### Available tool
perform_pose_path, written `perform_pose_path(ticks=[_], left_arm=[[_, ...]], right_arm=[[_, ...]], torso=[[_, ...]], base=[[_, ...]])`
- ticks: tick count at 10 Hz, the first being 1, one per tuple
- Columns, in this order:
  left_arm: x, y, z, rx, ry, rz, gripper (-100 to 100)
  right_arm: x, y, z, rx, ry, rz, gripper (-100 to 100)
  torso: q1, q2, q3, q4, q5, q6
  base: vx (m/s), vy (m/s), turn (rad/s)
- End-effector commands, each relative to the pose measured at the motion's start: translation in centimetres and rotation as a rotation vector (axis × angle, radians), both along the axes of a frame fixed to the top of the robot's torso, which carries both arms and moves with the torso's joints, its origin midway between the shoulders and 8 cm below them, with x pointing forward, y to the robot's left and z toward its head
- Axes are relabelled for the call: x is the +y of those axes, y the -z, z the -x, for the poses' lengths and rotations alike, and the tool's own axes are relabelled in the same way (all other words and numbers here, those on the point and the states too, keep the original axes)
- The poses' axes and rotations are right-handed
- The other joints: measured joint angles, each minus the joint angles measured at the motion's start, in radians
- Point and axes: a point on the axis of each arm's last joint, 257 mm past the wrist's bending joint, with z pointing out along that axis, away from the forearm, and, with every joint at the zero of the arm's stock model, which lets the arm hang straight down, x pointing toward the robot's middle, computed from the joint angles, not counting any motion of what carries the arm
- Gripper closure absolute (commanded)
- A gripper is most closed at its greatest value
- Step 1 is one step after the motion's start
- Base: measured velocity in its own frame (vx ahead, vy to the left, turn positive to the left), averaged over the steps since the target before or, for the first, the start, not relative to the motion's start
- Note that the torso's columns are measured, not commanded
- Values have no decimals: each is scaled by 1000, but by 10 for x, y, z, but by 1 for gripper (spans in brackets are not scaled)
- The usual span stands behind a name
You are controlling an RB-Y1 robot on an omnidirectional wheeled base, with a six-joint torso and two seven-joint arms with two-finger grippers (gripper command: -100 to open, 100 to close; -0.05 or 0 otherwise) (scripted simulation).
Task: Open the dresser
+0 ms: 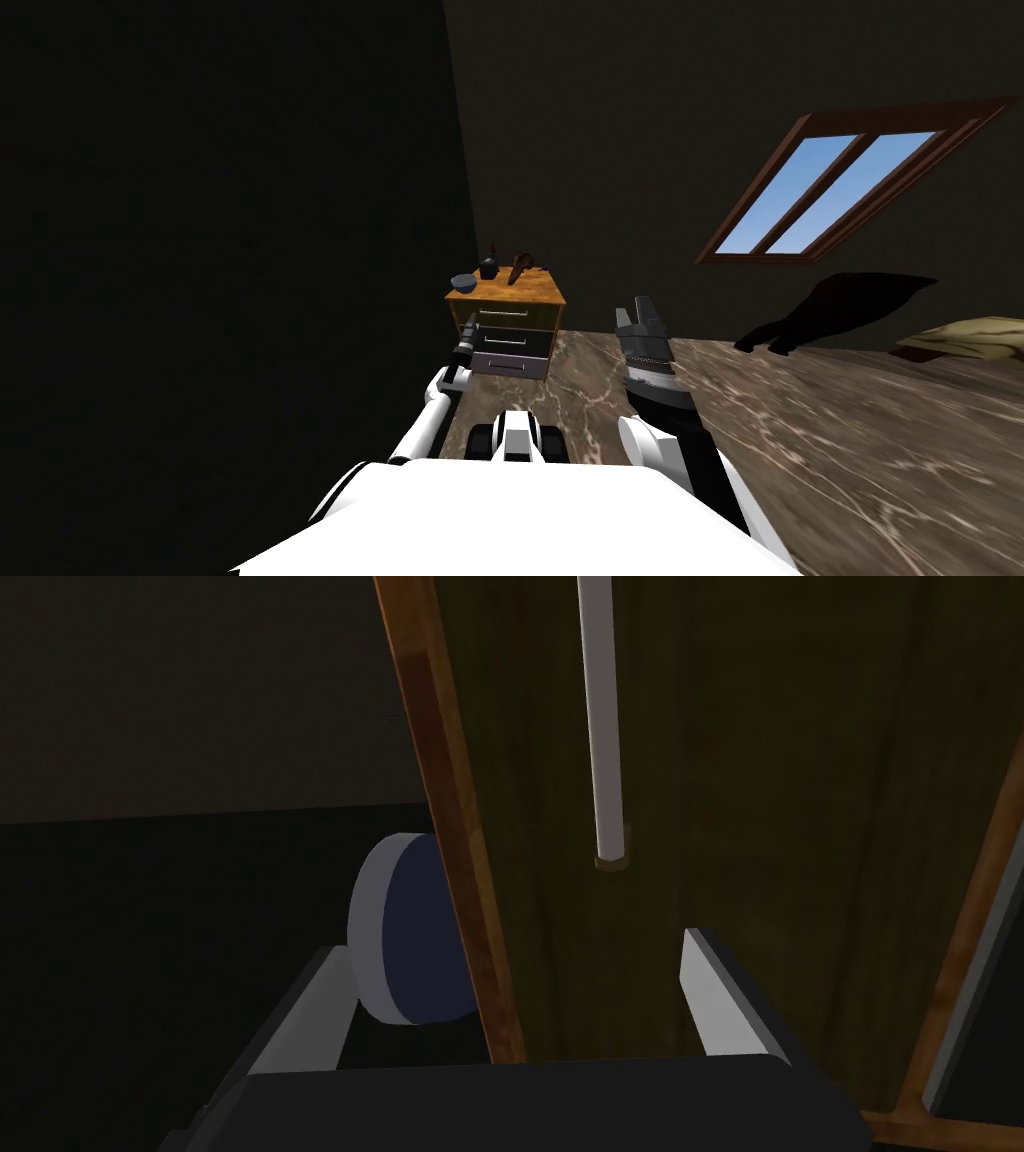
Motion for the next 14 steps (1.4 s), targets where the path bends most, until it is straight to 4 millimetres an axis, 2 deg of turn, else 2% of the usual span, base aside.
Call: perform_pose_path(ticks=[1,3,4,5,6,7,8,14], left_arm=[[7,7,-3,30,-5,-6,-100],[-19,19,-1,58,6,55,-100],[-25,20,-1,61,9,68,-100],[-19,20,-2,59,7,57,-100],[-20,11,-10,59,7,61,-100],[-19,16,-6,57,7,59,-100],[-19,16,-7,58,7,60,100],[-22,12,-9,60,16,59,100]], right_arm=[[0,0,0,0,0,0,0],[0,0,0,0,0,0,0],[0,0,0,0,0,0,0],[0,0,0,0,0,0,0],[0,0,0,0,0,0,0],[0,0,0,0,0,0,0],[0,0,0,0,0,0,0],[0,0,0,0,0,0,0]], torso=[[1,0,0,0,0,0],[2,4,2,1,1,0],[0,9,5,2,0,0],[-1,12,7,3,0,0],[-1,10,6,3,-1,0],[0,4,3,1,0,0],[0,4,2,1,0,0],[-1,8,5,3,-1,1]], base=[[192,40,-34],[137,46,-21],[27,16,-2],[7,3,-1],[54,2,0],[32,1,-1],[0,0,0],[-168,1,23]])
